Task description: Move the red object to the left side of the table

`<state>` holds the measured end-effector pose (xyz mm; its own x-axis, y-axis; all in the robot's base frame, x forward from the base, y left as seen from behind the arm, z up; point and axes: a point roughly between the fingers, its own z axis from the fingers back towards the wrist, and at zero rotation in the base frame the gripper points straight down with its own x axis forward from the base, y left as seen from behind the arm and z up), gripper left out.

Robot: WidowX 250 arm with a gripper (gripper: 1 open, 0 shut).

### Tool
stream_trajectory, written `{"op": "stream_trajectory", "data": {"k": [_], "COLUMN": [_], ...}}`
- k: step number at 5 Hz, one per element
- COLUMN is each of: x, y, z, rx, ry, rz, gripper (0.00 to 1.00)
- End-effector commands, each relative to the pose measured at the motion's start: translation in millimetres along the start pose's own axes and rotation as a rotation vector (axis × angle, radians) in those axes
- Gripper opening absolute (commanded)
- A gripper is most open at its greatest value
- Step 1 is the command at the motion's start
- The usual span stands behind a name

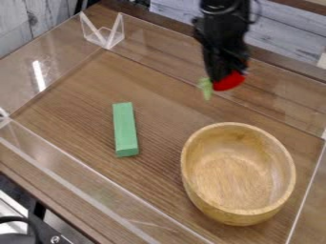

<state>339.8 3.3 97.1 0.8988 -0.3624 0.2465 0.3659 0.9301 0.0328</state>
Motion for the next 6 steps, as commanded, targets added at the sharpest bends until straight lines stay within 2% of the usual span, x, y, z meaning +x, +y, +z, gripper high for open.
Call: {"op": "stream_trajectory", "data": {"k": [1,2,3,4,5,6], "x": [-8.7,-24.8,-35.1,-47.3,-55.1,-55.5], "y": [41,61,76,94,101,99], "z": [6.3,2.3,-2.9,-0.4,1.6,12.4], "rx": [0.028,0.05,0.065,0.071,0.063,0.074], "ry": [-0.031,-0.001,0.014,0.021,0.029,0.007], "rz": [0.003,0.054,0.097,0.114,0.13,0.171], "gripper": [0.0,0.0,0.0,1.0,0.0,0.0]}}
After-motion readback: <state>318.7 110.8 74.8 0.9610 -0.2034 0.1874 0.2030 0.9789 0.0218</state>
